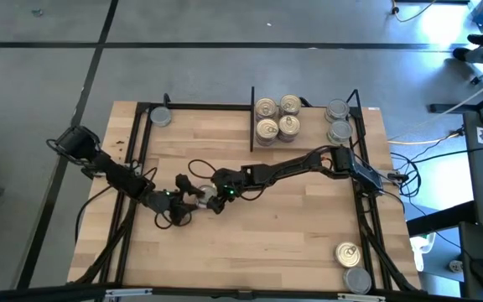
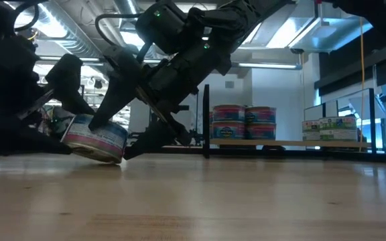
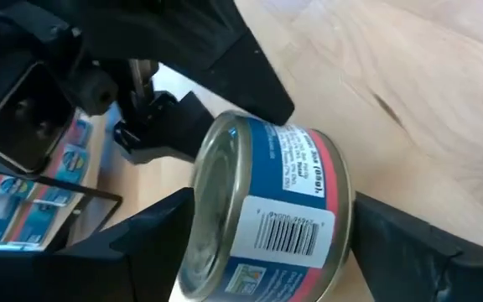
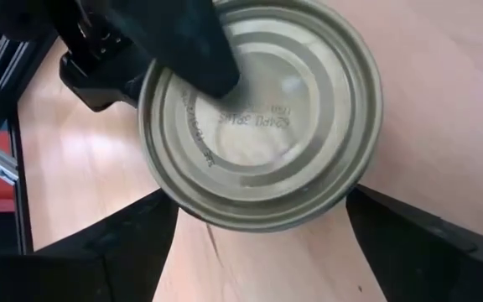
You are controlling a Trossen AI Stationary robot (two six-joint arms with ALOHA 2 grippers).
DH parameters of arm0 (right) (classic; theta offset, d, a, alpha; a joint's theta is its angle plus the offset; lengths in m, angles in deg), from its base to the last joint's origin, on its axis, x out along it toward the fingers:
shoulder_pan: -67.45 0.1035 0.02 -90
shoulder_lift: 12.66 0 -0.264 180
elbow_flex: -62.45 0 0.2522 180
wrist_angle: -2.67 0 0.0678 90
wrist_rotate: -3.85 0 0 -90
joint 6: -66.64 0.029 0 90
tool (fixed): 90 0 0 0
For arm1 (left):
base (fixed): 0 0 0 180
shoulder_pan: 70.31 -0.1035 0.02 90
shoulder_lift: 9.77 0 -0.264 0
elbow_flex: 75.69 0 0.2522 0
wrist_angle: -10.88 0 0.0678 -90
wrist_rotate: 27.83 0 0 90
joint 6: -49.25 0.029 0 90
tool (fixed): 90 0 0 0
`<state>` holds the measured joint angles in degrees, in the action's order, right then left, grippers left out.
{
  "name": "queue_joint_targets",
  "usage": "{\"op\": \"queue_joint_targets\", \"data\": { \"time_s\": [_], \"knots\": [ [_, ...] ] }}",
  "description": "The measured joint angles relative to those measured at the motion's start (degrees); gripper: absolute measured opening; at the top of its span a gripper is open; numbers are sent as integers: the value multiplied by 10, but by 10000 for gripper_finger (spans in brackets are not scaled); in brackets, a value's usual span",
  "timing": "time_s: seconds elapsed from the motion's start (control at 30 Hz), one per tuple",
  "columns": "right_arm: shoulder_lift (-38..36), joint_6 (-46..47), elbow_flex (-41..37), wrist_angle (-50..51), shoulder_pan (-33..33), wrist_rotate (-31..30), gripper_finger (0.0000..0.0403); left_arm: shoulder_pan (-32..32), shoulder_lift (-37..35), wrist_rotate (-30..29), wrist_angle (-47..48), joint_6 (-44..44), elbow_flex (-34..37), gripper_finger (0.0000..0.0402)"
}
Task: Stack canned seafood by type on shelf
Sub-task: Put the blue tuna can on the shelf
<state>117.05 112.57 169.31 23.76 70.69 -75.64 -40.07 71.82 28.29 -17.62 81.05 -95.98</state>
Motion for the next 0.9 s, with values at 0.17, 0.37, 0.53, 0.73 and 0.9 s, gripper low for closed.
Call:
{"op": "queue_joint_targets", "data": {
  "time_s": [0.17,0.37,0.53,0.73,0.9],
  "knots": [
    [0,-56,0,2,1,-4,342,0,0,4,5,-43,-1,239],
    [-8,-144,-1,27,5,20,342,1,0,3,3,-122,-17,204],
    [-49,-235,-1,147,20,-4,342,1,1,15,2,-243,-34,199],
    [-75,-384,-1,211,59,-122,342,-9,2,21,4,-423,-55,196],
    [-65,-464,-1,154,83,-203,342,-12,2,30,0,-524,-63,199]
  ]
}}
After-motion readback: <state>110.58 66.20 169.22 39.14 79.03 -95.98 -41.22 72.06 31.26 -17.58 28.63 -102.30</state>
